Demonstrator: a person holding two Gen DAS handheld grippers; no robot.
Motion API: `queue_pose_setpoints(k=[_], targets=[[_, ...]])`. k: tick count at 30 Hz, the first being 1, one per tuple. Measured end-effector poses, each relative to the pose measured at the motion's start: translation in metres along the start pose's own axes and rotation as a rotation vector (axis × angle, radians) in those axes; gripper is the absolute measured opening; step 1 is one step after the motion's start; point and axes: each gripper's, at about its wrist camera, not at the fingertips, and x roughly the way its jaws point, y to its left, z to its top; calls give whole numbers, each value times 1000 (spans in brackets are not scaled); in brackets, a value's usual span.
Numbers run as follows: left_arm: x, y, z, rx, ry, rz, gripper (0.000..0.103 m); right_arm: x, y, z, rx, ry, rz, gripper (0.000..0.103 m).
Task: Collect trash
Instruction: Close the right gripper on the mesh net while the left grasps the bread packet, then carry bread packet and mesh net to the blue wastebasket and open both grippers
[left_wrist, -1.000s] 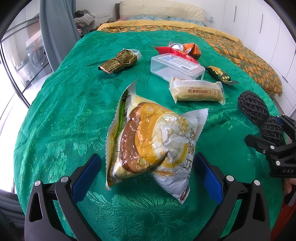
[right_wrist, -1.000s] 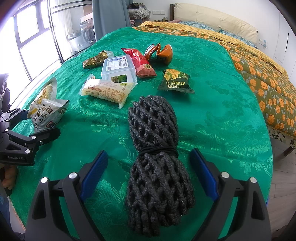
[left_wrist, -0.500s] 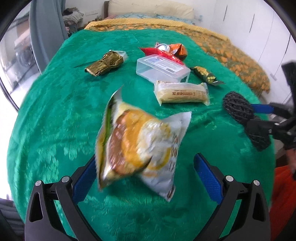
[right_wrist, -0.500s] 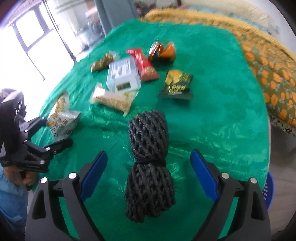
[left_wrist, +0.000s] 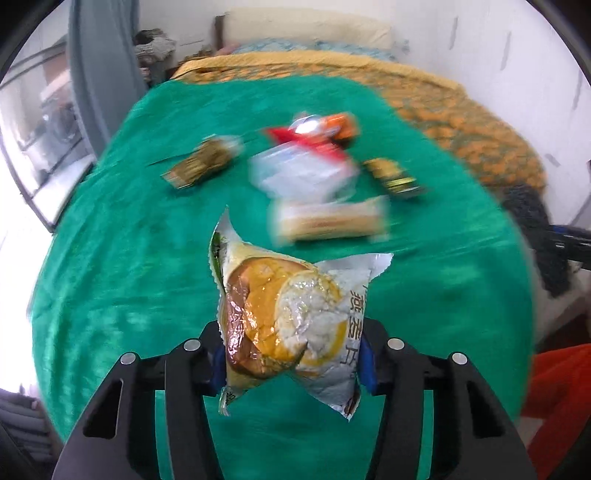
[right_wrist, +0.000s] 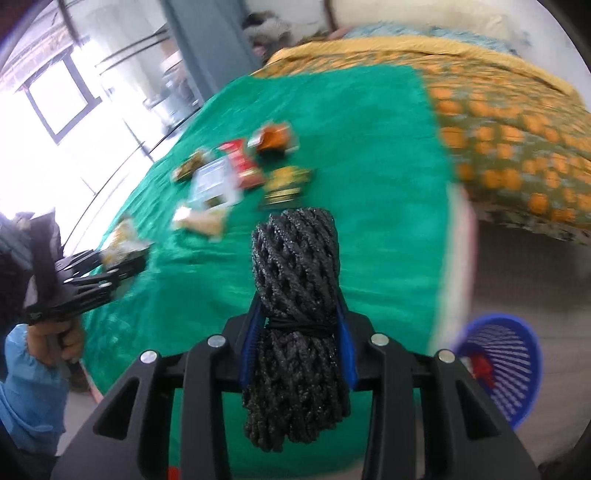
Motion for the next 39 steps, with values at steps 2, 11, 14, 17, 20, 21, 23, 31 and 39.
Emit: queue_pose_setpoints(k=[2, 11, 14, 17, 20, 21, 23, 31, 39], targets=[[-8, -36, 7, 27, -7, -82, 51, -17, -34, -8, 31, -16, -57, 35], [-2, -221, 22, 147, 35, -393, 52, -42, -190, -55, 206, 4, -322, 35], [18, -283, 19, 194, 74, -431, 52, -41, -227, -78, 274, 16, -348, 35], [49, -331, 17, 225, 119, -441, 53, -39, -248, -83, 287, 32, -354, 35], [88, -368, 16, 253, 175, -413, 53, -37, -261, -83, 289, 45, -353, 35], [99, -375, 15, 260, 184, -400, 53, -37, -268, -85, 301, 53, -348, 35], [120, -388, 12, 262, 204, -377, 53, -36, -279, -86, 325, 61, -336, 35], [187, -415, 8, 302, 230, -328, 58, -24, -304, -86, 349, 87, -301, 38], [184, -412, 17, 277, 186, -275, 82, -34, -310, -82, 381, 50, -299, 78]])
